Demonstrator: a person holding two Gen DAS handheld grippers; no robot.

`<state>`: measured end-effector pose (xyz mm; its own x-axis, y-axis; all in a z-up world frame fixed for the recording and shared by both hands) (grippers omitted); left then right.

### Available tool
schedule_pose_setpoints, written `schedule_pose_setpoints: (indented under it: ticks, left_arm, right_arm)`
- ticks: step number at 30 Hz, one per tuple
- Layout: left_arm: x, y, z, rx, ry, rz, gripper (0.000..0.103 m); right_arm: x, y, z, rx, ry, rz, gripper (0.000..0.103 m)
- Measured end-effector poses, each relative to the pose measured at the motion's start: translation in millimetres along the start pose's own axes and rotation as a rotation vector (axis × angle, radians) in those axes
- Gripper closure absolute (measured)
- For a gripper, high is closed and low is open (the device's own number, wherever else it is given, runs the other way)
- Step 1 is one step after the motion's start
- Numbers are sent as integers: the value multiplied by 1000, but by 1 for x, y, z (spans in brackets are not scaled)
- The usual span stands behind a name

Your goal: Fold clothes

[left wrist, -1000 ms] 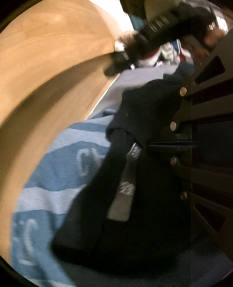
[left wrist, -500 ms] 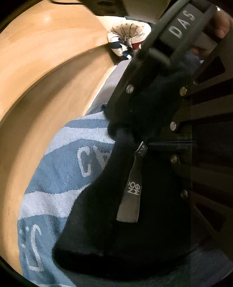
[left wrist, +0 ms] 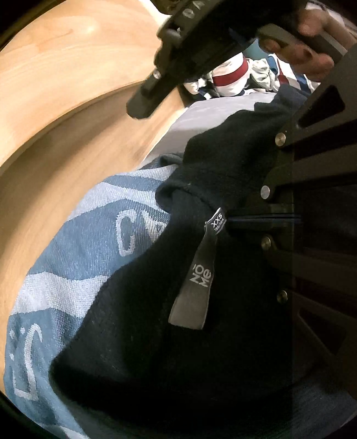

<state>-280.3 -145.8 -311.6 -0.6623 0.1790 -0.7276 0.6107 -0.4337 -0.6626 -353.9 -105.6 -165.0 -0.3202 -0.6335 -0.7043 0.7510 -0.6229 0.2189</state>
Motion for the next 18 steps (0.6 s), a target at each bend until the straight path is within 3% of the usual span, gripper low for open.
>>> schedule_pose_setpoints:
  ticks: [3,4,5,6,8,11,12,13,14,18]
  left_arm:
    - [-50,43,7,-15,11,-16,101]
    - [-71,65,21,-24,8,-27,101]
    - [-71,66,20,-34,4,-39,101]
    - [-72,68,20,-44,0,-50,101]
    - [-73,71,19,-64,-8,-72,101]
    - [-74,76,18,-86,-12,-106,101]
    - [-74,78,18,-96,-13,-122,101]
    - [-75,79,18,-105,-13,-136,101]
    - [-75,80,18,-112,-13,-143,101]
    - [-76,81,18,-119,-13,-152,101]
  right_arm:
    - [6,3,-10,-1,63,31,93]
    - [9,6,-16,-19,93,24,82]
    - [12,8,-22,-37,124,17,61]
    - [17,11,-28,-62,155,0,56]
    - [31,18,-35,-149,217,-76,56]
    - [50,30,-42,-250,283,-135,61]
    - [52,29,-43,-255,291,-155,69]
    - [50,27,-42,-242,284,-166,88]
    - [48,25,-41,-230,277,-177,95]
    - [10,6,-39,-148,146,-115,100]
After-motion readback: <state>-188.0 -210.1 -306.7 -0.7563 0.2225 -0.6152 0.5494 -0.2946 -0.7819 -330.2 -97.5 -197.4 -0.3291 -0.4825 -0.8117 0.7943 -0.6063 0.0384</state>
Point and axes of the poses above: each gripper's, at about its wrist camera, not at the fingertips, and x roughly the way its jaws point, y to its left, z to its top, the point moved 4 cm from there along x, roughly the way its jaws point, and after that the axes turned 10 degrees about -x, right-handed, at the moved point
